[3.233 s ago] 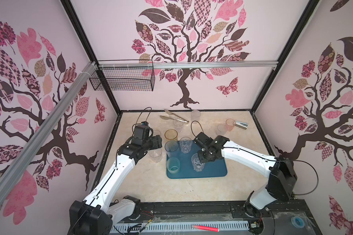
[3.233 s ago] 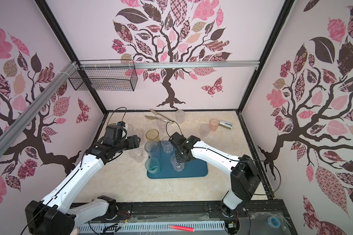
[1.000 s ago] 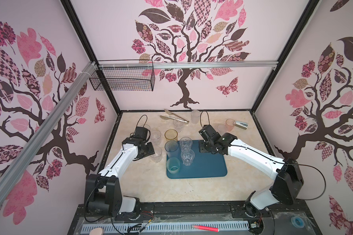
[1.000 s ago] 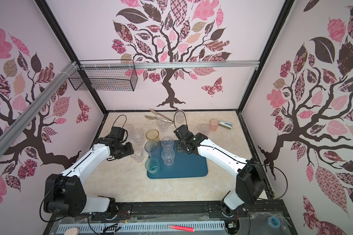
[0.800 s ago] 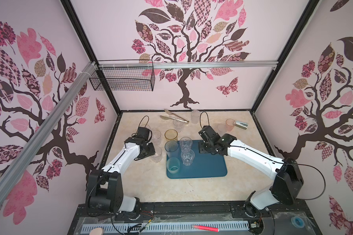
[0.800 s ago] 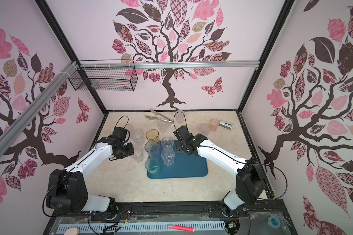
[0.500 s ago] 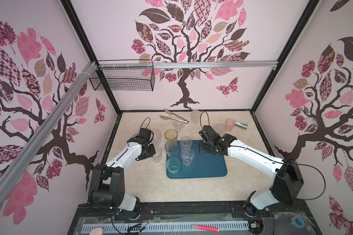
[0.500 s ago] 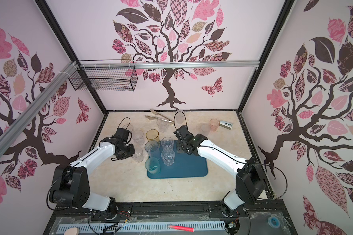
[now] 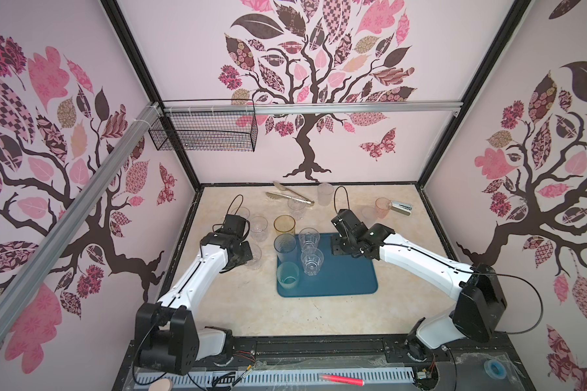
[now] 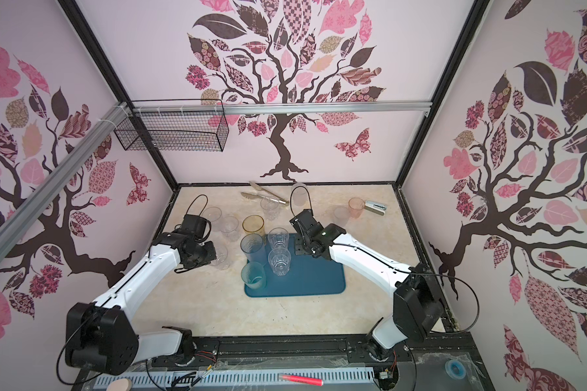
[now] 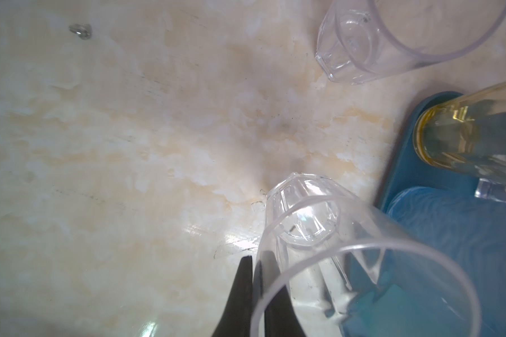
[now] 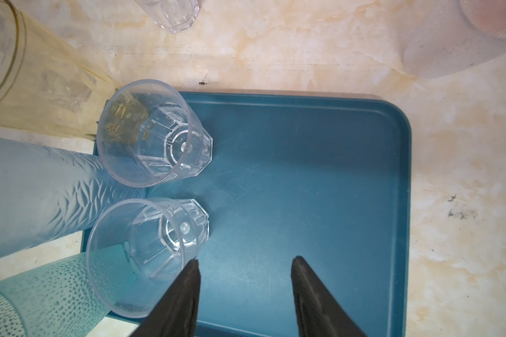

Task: Place the glasses into the tray
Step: Pick up the glass from the middle-left of the table, then place the glass on the tray.

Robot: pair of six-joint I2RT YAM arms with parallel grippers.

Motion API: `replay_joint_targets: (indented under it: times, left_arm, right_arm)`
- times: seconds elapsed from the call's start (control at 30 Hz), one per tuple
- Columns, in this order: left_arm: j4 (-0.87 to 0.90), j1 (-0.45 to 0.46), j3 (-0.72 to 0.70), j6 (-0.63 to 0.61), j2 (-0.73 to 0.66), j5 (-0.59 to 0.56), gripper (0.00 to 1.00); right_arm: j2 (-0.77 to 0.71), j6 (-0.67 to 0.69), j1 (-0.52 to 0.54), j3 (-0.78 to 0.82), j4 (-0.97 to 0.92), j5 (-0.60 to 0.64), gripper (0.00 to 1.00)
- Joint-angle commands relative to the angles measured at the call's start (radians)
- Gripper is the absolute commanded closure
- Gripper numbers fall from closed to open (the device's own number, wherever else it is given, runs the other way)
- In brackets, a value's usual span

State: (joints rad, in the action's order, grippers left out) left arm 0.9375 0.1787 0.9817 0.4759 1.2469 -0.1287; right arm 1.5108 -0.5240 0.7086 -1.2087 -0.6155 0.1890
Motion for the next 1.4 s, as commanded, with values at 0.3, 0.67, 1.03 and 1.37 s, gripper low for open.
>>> replay_joint_targets:
  times: [0.3,0.67,1.03,1.37]
  left_arm:
    - [0.259,0.206,0.521,0.004,-0.035,-0.16,1.0]
    - [0.152,0.743,0.604,0.02,0.174,-0.009,1.0]
    - [0.058,0.854,0.377,0.008,0.295,-0.011,1.0]
    - [0.023,0.81,0.309,-0.014,0.379,-0.061,1.0]
  right_arm:
    - [-0.089,-0.027,-0.099,0.005,-0.004,-0.009,0.47]
    - [-0.206,-0.012,-0.329,0.085,-0.015,-0.043,0.47]
    - [-0.236,-0.003,-0.401,0.116,0.006,-0.074,0.47]
    - [-0.248,-0.027,-0.402,0.155,0.025,-0.123,0.49]
